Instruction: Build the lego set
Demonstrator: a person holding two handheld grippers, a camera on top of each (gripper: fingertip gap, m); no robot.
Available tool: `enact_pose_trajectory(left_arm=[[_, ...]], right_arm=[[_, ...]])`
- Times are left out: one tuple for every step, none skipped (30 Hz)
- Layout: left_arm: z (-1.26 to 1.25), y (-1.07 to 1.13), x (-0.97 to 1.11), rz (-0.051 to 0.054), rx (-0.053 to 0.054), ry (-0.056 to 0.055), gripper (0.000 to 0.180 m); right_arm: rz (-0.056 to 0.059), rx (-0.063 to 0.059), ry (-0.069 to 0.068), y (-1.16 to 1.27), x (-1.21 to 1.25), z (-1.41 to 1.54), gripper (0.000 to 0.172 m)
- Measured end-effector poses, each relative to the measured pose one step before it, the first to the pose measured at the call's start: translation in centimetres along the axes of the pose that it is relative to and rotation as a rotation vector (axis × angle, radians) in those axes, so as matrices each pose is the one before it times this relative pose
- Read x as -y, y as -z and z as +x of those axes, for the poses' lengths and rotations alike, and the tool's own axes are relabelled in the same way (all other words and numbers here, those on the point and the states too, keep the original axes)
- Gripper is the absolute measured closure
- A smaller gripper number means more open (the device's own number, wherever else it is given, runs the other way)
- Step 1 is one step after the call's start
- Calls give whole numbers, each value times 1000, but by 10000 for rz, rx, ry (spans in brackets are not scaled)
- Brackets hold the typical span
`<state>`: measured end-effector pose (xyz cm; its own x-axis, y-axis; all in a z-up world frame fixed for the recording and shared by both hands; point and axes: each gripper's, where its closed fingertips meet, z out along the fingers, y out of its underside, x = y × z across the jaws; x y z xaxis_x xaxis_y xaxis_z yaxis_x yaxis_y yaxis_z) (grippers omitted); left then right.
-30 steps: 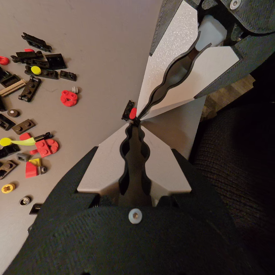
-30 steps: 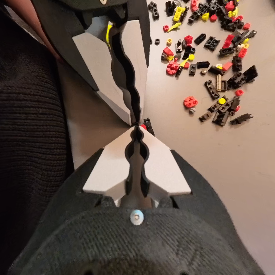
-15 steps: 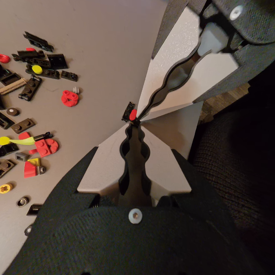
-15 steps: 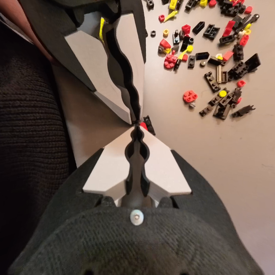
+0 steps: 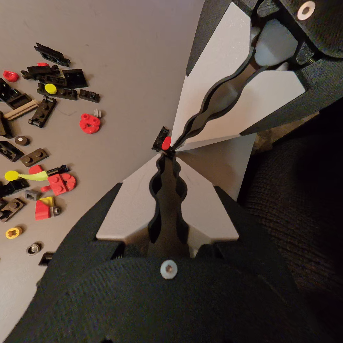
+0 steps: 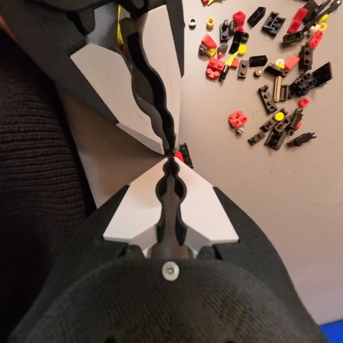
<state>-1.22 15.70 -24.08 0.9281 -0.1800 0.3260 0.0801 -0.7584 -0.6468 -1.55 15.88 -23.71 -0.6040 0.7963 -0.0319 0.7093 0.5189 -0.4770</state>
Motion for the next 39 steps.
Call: enact_pose_trajectory(left_arm=[[-56,34,-3,2,-9,36,174],[-56,25,-5,3,-25,58,174],[-74,51,-13,-5,-20,61,174],[-133,61,12,9,27,57,174],[4,15,-25,-33,-51,60,174],[88,-24,-56,-53,-92,99,174],[116,-37,-98,-51,-78,58,174],[61,20,-45,-2,-16,5,174],[-28,44,-36,-2,48,-26,174],[-29,50,-4,5,41,-37,174],[3,51,32,12,6,-21,173],[27,53,25,11,-21,-9,173],[63,52,23,15,-37,-5,172],[67,51,-5,15,-43,-7,171],[60,58,0,15,-39,-14,169],[12,71,0,15,-2,-19,168],[-31,89,17,23,20,-35,168],[-79,114,40,33,39,-38,167],[-95,94,68,45,37,-29,167],[-110,72,49,34,41,-7,167],[-117,51,6,4,31,4,166],[-87,30,4,3,21,8,166],[-70,32,10,18,13,10,166],[-38,42,30,23,-5,12,166],[-9,29,35,23,-14,11,166],[-30,38,31,24,-4,11,166],[-25,41,22,24,-3,5,166],[-36,51,28,25,-10,15,166],[-32,68,49,47,-29,44,165],[-22,81,114,84,-71,105,165],[31,114,180,126,-141,192,163],[61,151,269,169,-192,278,161],[99,198,348,216,-239,330,160],[140,281,443,282,-272,355,159],[168,326,533,338,-293,376,158],[142,365,583,370,-285,395,157],[74,390,588,377,-253,402,155],[22,388,557,360,-235,397,154],[-11,330,455,301,-234,403,152]], right_arm=[[64,-65,52,-25,69,31,172],[179,-80,132,-30,97,28,172],[324,-110,281,-38,122,74,172],[376,-168,269,-22,119,114,172],[254,-103,69,52,22,-26,172],[134,14,-17,169,16,-97,172],[179,-21,-24,341,140,28,172],[320,-25,-78,524,292,95,169],[418,4,-179,603,369,136,170],[409,-94,-299,587,271,388,169],[317,-168,-365,520,64,571,168],[192,-143,-383,393,-182,580,166],[66,-96,-385,243,-349,500,164],[-12,-16,-343,98,-416,332,161],[-7,57,-244,-36,-323,140,159],[37,102,-115,-141,-150,-42,156],[76,87,15,-202,25,-114,152],[84,33,131,-237,141,-93,147],[58,15,235,-278,159,-112,142],[6,39,287,-319,98,-171,138],[-60,88,264,-322,2,-254,137],[-97,95,199,-347,-75,-268,135],[-110,65,149,-335,-112,-187,133],[-125,43,130,-304,-156,-130,130],[-146,-25,115,-277,-189,-5,129],[-163,-44,102,-259,-252,46,128],[-160,14,75,-269,-276,-47,127],[-68,87,-4,-212,-156,-126,128],[79,157,-93,-79,96,-193,131],[29,115,-60,-39,20,-116,134],[-5,4,40,23,-27,27,139],[-44,-5,84,73,-77,22,147],[-21,-17,25,78,-37,40,147],[27,-24,6,124,47,40,147],[98,-75,37,180,182,97,147],[168,-168,84,281,320,214,147],[240,-239,120,363,459,292,148],[321,-293,132,431,615,368,147],[390,-318,137,493,764,401,148]])
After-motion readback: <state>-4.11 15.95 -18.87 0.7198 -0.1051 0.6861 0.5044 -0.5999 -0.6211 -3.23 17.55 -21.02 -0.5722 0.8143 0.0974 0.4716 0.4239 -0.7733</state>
